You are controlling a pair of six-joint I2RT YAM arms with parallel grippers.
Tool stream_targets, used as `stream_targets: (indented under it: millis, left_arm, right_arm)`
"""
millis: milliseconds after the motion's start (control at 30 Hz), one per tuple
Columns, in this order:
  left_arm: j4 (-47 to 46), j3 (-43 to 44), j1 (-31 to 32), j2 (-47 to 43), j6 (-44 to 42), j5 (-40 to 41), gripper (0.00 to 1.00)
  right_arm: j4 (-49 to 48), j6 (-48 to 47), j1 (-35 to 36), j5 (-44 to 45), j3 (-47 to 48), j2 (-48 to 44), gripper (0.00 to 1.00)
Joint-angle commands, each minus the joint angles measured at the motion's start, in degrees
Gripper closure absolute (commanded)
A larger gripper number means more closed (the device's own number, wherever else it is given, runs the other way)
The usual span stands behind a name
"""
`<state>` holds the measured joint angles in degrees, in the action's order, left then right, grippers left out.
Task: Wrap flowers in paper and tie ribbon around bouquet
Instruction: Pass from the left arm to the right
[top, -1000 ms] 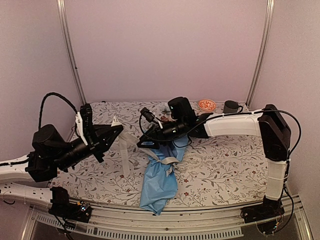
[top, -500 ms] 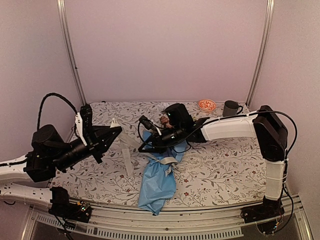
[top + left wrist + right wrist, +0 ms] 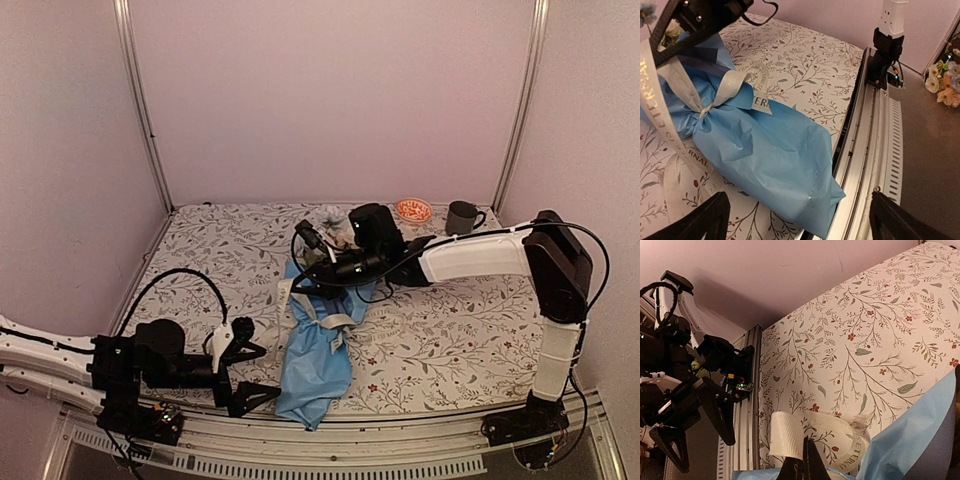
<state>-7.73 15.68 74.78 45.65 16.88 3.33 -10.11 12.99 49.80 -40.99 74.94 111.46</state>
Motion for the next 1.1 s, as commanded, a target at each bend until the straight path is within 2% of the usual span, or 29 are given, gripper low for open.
stream_targets:
  millis: [0,33,67,133,233,333,433,533,600,667,700,867,1067]
  left_arm:
    - [-1.2,1.1,0.8,-3.0,-6.4,2.1,0.06]
    - [-1.7,1.4,0.6,-4.0,-8.4,5.0,0.14]
    - [-2.8,1.4,0.2,-4.9,-10.0,8.3,0.32]
    - [-6.0,1.2,-2.9,-6.1,-12.1,11.8,0.51]
    - [-11.3,0.6,-14.7,-5.2,-12.3,4.6,0.5]
    - [-18.2,0.5,-24.2,0.5,-10.3,-8.7,0.49]
    - [-22.6,2.3,-26.7,7.3,-14.2,-19.4,0.33]
    - [-23.7,4.9,-26.9,14.9,-19.1,-24.8,0.27]
    - [-24.2,7.0,-27.1,19.2,-21.2,-26.6,0.35]
    - [-25.9,8.5,-27.8,21.8,-21.3,-27.2,0.54]
    - [-27.4,8.8,-28.1,22.4,-21.2,-27.9,0.59]
    - [-31.6,8.8,-30.0,23.5,-23.0,-27.3,0.6]
    - [-24.8,12.2,-30.9,26.5,-24.7,-27.4,0.61]
  right_arm:
    - [-3.5,0.1,0.0,-0.9,-2.1,-3.5,1.0]
    - [-3.8,0.1,0.0,-1.5,-2.4,-3.6,1.0]
    - [-4.2,-0.1,0.0,-1.9,-2.6,-3.7,1.0]
    - [-4.4,-0.2,0.0,-2.9,-2.7,-3.7,1.0]
    - [-5.3,-0.4,0.0,-4.2,-3.5,-4.0,1.0]
    - [-6.0,-0.6,0.0,-4.8,-3.9,-4.2,1.0]
    - [-6.0,-0.9,0.0,-5.3,-3.9,-4.2,1.0]
    - [-5.9,-1.0,0.0,-6.1,-4.0,-4.0,1.0]
    - [-6.0,-1.2,0.0,-6.3,-4.1,-3.9,1.0]
    - [-5.9,-1.4,0.0,-6.5,-4.2,-3.9,1.0]
    - [-5.9,-1.5,-0.1,-6.7,-4.3,-4.0,1.0]
    - [-6.0,-2.0,0.0,-7.1,-4.9,-4.5,1.0]
    - [-6.0,-2.2,-0.1,-7.5,-4.8,-4.5,1.0]
